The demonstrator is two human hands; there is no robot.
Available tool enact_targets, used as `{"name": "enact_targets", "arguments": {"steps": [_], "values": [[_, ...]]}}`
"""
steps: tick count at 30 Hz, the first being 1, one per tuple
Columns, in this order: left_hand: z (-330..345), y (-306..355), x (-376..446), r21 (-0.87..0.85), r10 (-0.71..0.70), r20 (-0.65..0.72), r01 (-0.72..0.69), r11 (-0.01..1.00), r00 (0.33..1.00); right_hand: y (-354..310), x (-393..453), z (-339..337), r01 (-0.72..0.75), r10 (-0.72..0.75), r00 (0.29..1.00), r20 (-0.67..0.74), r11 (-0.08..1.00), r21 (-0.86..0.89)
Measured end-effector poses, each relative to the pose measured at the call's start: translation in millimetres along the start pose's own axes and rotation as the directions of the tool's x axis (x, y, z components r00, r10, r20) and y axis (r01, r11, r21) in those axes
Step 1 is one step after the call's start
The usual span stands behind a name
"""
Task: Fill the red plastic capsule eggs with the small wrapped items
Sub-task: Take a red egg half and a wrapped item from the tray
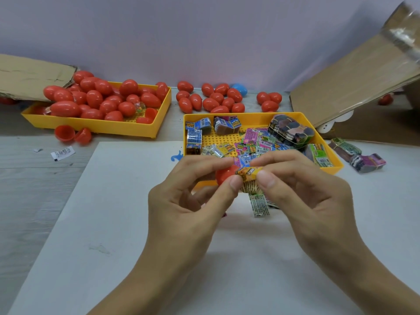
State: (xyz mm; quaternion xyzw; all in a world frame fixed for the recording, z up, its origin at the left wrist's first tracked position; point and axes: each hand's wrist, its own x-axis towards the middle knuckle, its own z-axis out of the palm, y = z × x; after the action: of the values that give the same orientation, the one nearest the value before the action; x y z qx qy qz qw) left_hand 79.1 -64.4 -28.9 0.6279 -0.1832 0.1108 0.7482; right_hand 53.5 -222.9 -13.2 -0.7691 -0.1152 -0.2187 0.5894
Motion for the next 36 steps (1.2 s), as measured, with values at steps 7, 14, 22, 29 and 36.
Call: {"name": "enact_targets", "arguments": {"steps": [7, 14, 22, 29, 36], "values": [[-1.2, 0.5, -1.8, 0.185, 0.236, 0.019, -0.235, 0.954, 0.972, -1.8, 2.5, 0.5, -0.126, 0.143, 0.988, -0.062, 0.967, 0.22], [-4.9, -3.5, -3.7, 0.32, 0.376, 0.095, -0.386, 0.865, 0.922, -0.3, 4.9, -2.7, -0.272, 0.275, 0.961, 0.036, 0.908, 0.32], [-1.6, -1.5, -2.7, 0.157, 0.24, -0.009, -0.235, 0.959, 0.971, -6.9, 4.7, -3.1, -0.266, 0.255, 0.964, 0.078, 0.941, 0.211], [-2.6, -2.4, -2.0, 0.195, 0.253, 0.03, -0.254, 0.947, 0.967, -4.6, 1.8, -1.0, -0.227, 0.227, 0.974, 0.015, 0.969, 0.094], [-3.0, -1.5, -2.6, 0.209, 0.258, 0.062, -0.265, 0.941, 0.964, -1.6, 1.9, -3.4, -0.238, 0.238, 0.971, 0.006, 0.97, 0.045]]}}
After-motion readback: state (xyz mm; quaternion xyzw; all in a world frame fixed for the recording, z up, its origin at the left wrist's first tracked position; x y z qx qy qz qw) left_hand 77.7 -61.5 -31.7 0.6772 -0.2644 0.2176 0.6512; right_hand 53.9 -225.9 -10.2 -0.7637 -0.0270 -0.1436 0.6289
